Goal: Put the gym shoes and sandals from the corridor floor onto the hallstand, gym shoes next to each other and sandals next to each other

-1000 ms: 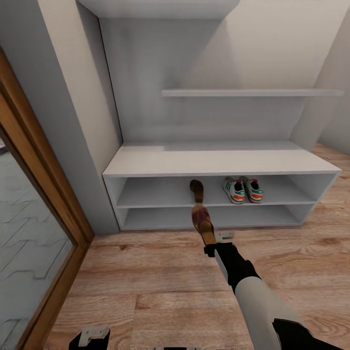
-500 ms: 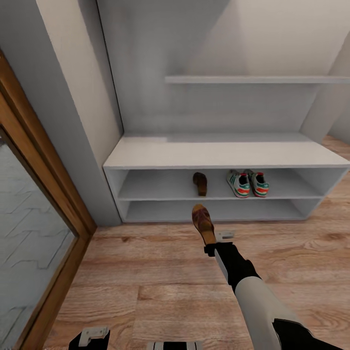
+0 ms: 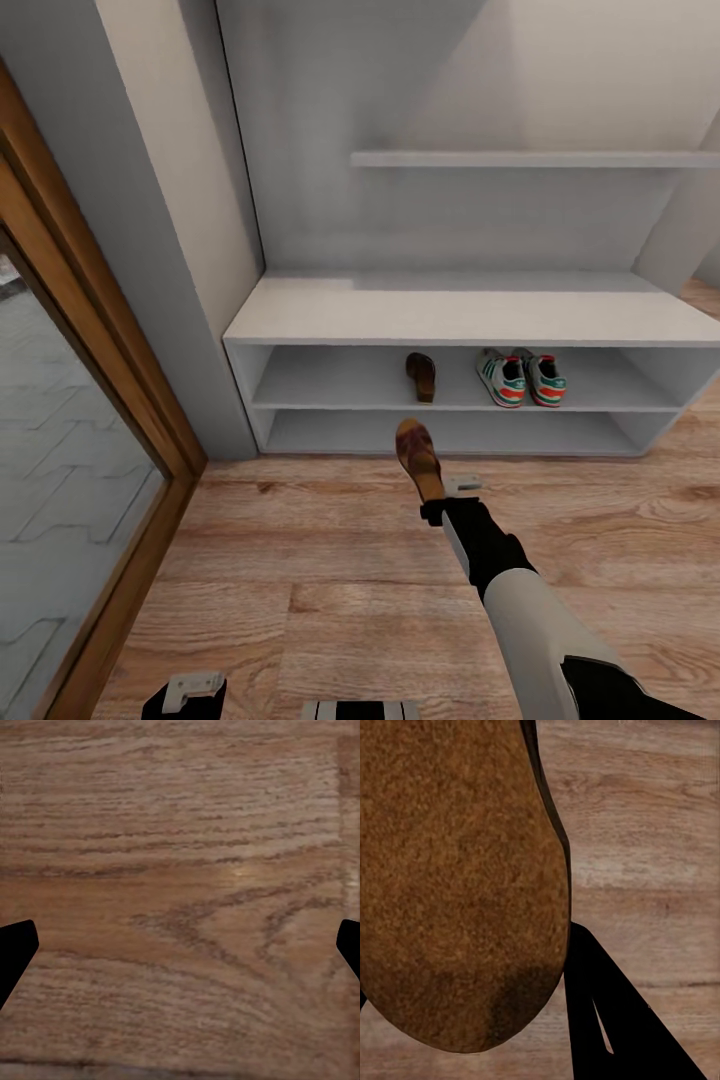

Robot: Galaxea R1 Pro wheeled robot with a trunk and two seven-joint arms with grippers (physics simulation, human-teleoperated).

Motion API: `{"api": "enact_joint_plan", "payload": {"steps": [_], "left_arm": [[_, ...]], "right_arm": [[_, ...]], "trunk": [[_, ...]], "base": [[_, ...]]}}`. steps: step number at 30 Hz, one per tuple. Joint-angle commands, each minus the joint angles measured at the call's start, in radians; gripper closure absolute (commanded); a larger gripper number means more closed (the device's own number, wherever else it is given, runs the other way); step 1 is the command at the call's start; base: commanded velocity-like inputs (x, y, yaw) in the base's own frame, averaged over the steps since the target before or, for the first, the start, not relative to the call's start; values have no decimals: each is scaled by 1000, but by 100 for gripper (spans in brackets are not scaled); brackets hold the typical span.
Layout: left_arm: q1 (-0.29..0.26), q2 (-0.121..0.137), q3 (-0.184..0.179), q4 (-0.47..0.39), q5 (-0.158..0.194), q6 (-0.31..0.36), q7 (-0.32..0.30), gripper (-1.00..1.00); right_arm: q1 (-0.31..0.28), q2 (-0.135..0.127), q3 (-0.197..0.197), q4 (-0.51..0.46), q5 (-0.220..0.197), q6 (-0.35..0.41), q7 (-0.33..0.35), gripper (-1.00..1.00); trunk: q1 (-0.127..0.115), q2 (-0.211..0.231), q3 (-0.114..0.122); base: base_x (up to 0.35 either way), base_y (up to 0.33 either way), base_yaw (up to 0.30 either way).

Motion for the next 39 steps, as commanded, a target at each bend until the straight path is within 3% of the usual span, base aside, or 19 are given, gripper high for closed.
{"api": "enact_joint_plan", "payload": {"steps": [1, 8, 12, 18, 28, 39], "left_arm": [[-1, -1, 9, 1, -8, -4, -5, -100], [-1, -3, 9, 1, -8, -4, -7, -100], [-1, -4, 9, 1, -8, -5, -10, -100], [-1, -4, 10, 1, -8, -5, -11, -100], [-1, -4, 10, 1, -7, -5, -11, -100], [-1, -4, 10, 1, -7, -5, -11, -100]], "right_arm": [[0, 1, -6, -2, 1, 4, -1, 100], [0, 1, -8, -52, -4, 6, -2, 100], [0, 1, -6, -61, -32, 5, -2, 100], [0, 1, -6, -61, -38, 4, -1, 100], [0, 1, -7, -59, -39, 4, -1, 100], [0, 1, -7, -59, -37, 4, -2, 100]], "trunk": [[0, 0, -1], [0, 0, -1], [0, 0, -1], [0, 0, -1], [0, 0, -7], [0, 0, -11]], "base": [[0, 0, 0], [39, -1, 0], [222, -100, 0], [277, -174, 18], [293, -37, 208], [98, 0, 127]]}}
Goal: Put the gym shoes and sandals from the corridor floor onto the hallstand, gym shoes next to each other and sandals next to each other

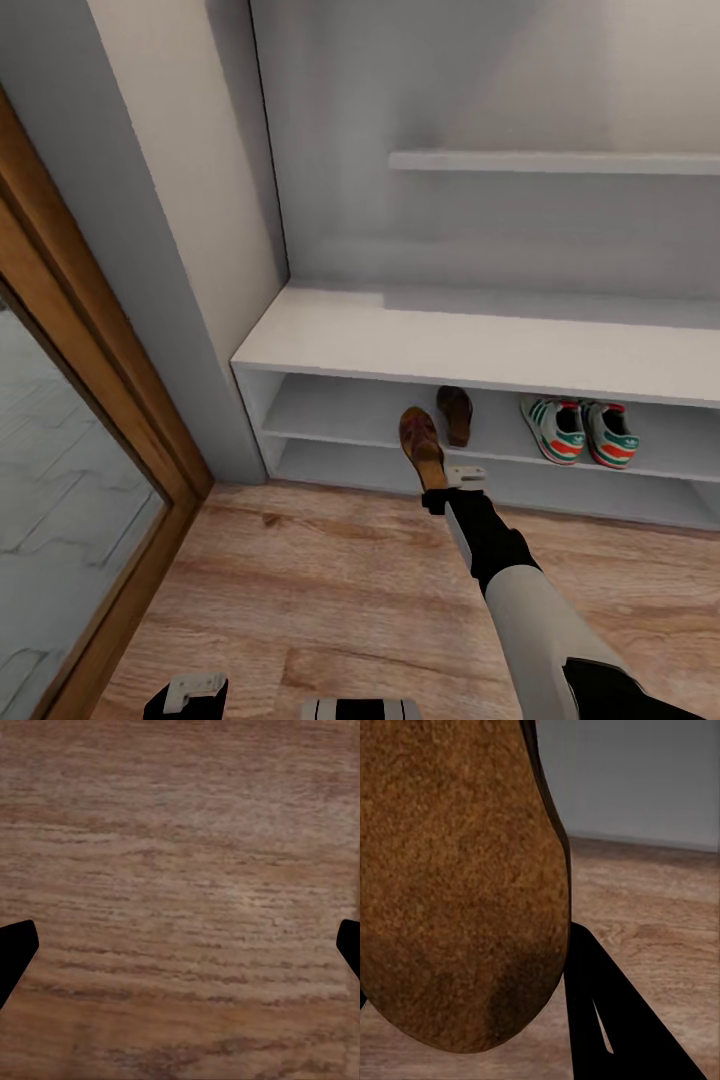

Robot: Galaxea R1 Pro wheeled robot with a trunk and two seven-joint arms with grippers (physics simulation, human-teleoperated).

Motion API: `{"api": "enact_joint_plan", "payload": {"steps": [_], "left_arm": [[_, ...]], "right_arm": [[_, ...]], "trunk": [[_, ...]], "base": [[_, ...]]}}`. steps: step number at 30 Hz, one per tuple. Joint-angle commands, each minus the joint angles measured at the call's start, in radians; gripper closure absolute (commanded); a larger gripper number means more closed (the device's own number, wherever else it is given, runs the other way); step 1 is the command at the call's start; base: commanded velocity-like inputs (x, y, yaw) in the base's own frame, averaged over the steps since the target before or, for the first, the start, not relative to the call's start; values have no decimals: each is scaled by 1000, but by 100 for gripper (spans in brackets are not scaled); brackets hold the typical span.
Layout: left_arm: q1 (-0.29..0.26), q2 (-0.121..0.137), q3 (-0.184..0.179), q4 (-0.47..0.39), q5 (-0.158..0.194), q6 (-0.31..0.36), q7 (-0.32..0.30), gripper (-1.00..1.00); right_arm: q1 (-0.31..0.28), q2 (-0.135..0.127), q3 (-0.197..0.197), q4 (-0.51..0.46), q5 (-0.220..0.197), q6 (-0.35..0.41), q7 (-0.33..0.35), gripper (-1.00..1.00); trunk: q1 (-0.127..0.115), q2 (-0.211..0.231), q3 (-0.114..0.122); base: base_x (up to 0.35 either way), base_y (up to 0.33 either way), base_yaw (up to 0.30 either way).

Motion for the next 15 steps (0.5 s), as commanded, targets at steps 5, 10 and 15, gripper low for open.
{"api": "enact_joint_plan", "payload": {"steps": [5, 10, 15], "left_arm": [[-1, -1, 9, 1, -7, -4, -6, -100], [-1, -2, 8, 1, -7, -4, -5, -100], [-1, -5, 7, 1, -7, -4, -5, -100]], "right_arm": [[0, 1, -5, 1, 4, 5, -1, 100], [0, 1, -6, 1, -9, 5, -3, 100], [0, 1, -7, 2, -69, 4, -5, 100]], "trunk": [[0, 0, -1], [0, 0, -1], [0, 0, -1]], "base": [[214, 0, 4], [37, 0, 0], [6, 0, 0]]}}
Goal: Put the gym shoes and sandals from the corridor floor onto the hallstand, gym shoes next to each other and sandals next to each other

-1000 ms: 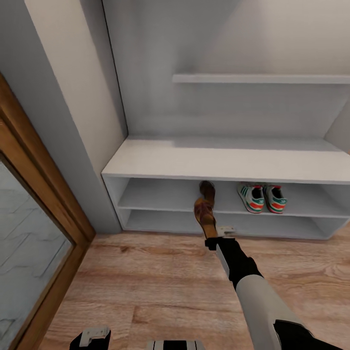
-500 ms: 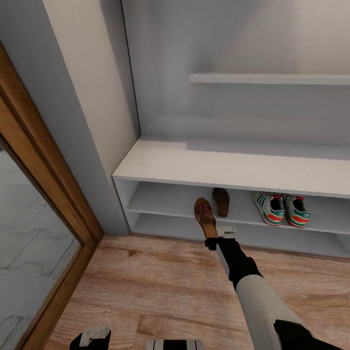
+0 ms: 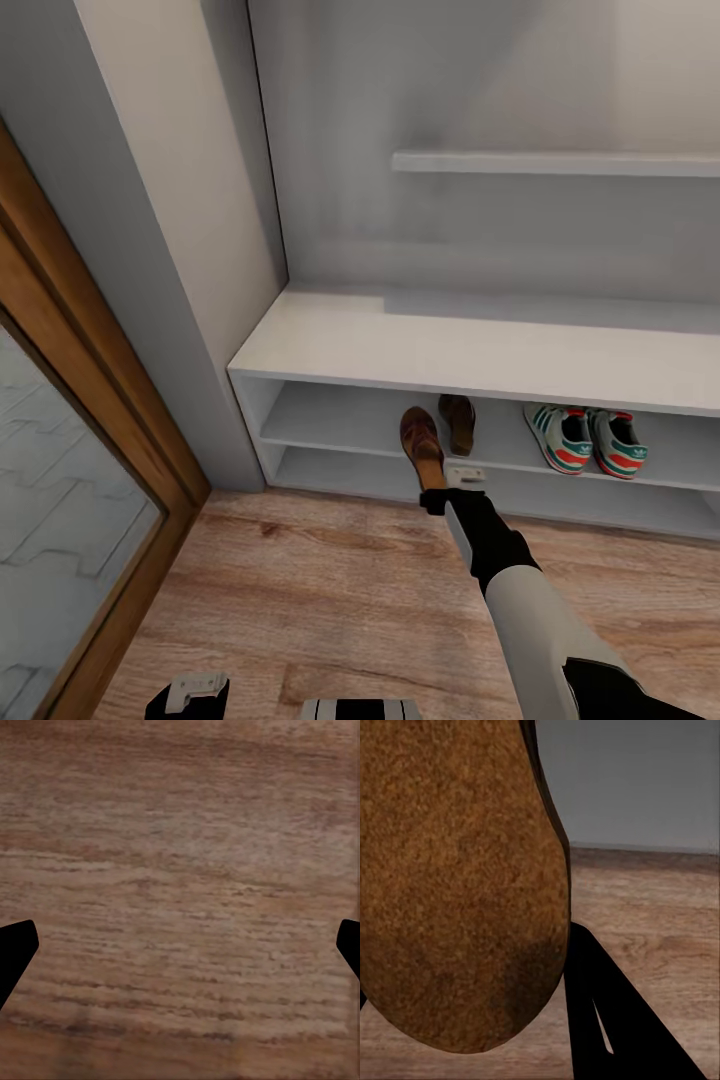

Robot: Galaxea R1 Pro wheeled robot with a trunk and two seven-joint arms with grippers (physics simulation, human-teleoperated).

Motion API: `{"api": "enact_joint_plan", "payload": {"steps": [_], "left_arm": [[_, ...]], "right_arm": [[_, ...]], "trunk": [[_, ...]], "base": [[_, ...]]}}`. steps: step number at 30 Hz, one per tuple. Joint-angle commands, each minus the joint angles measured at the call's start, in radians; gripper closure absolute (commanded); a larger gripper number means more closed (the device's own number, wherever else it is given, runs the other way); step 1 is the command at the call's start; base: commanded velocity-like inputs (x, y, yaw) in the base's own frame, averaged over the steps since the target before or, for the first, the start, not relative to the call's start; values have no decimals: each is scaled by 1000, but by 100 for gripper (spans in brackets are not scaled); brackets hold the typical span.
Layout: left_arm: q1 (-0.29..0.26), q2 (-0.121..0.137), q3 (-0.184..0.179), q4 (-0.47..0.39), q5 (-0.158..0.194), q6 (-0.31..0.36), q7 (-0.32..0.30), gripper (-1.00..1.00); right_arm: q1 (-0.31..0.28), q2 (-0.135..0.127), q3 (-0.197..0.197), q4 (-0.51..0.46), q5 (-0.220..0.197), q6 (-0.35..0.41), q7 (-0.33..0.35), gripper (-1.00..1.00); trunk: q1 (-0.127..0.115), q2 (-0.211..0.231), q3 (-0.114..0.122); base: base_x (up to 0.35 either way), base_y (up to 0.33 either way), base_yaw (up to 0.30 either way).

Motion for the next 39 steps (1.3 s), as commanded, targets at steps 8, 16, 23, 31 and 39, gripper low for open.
{"api": "enact_joint_plan", "payload": {"steps": [8, 16, 23, 31, 39], "left_arm": [[-1, -3, 8, 1, -8, -4, -7, -100], [-1, -4, 9, 1, -8, -4, -8, -100], [-1, -4, 9, 1, -8, -4, -8, -100], [-1, -4, 9, 1, -9, -3, -8, -100], [-1, -4, 9, 1, -9, -4, -8, -100]], "right_arm": [[0, 1, -5, -2, -60, 6, 2, 100], [1, 1, -5, 0, -62, 7, 2, 100], [1, 1, -5, 11, -62, 6, 2, 100], [1, 1, -5, 12, -62, 6, 2, 100], [1, 1, -5, 12, -62, 5, 2, 100]], "trunk": [[0, 0, -1], [0, 0, -1], [0, 0, -1], [0, 0, -1], [0, 0, -1]], "base": [[12, 0, 0], [216, 0, 0], [62, 0, 0], [80, 0, 0], [123, -66, 0]]}}
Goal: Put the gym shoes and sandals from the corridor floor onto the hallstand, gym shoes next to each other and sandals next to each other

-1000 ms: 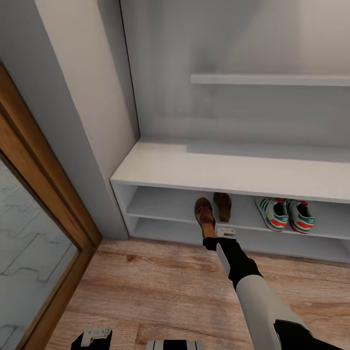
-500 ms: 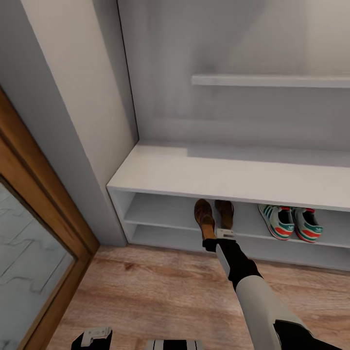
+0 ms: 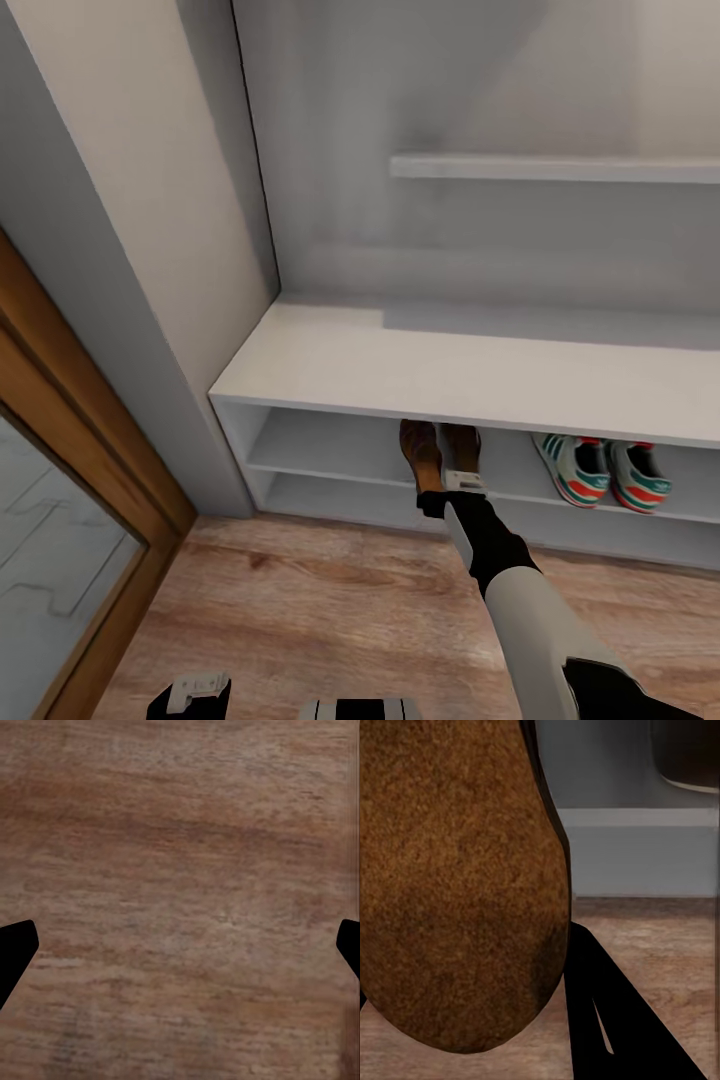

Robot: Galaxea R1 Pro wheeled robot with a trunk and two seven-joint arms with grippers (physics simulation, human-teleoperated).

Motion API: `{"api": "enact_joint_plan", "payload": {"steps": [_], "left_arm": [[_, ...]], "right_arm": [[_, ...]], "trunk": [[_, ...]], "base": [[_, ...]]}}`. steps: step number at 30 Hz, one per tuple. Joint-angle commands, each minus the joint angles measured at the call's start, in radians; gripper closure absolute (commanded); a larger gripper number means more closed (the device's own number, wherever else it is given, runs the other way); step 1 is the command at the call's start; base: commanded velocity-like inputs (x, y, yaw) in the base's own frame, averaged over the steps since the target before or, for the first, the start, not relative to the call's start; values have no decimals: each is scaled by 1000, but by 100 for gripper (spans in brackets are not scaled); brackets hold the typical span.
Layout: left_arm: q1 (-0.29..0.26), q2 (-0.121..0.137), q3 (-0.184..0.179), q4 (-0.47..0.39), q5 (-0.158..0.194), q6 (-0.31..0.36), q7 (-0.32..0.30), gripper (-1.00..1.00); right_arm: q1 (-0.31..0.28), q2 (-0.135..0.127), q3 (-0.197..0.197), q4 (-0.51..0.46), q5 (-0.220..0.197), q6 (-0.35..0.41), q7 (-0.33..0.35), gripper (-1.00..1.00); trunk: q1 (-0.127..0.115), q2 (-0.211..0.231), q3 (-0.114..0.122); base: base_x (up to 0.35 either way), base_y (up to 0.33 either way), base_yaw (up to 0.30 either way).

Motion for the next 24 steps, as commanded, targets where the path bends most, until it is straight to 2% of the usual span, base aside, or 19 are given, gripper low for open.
{"api": "enact_joint_plan", "payload": {"steps": [1, 20, 24], "left_arm": [[-1, -1, 9, 1, -8, -4, -6, -100], [-1, -1, 9, 1, -7, -4, -7, -100], [-1, -1, 9, 1, -7, -4, -7, -100]], "right_arm": [[0, 1, -5, -2, 7, 6, 1, 100], [0, 1, -5, -2, 7, 6, 1, 100], [0, 1, -5, -2, 8, 6, 1, 100]], "trunk": [[0, 0, -1], [0, 0, -1], [0, 0, -1]], "base": [[140, -91, 0], [46, -9, 0], [232, 0, 0]]}}
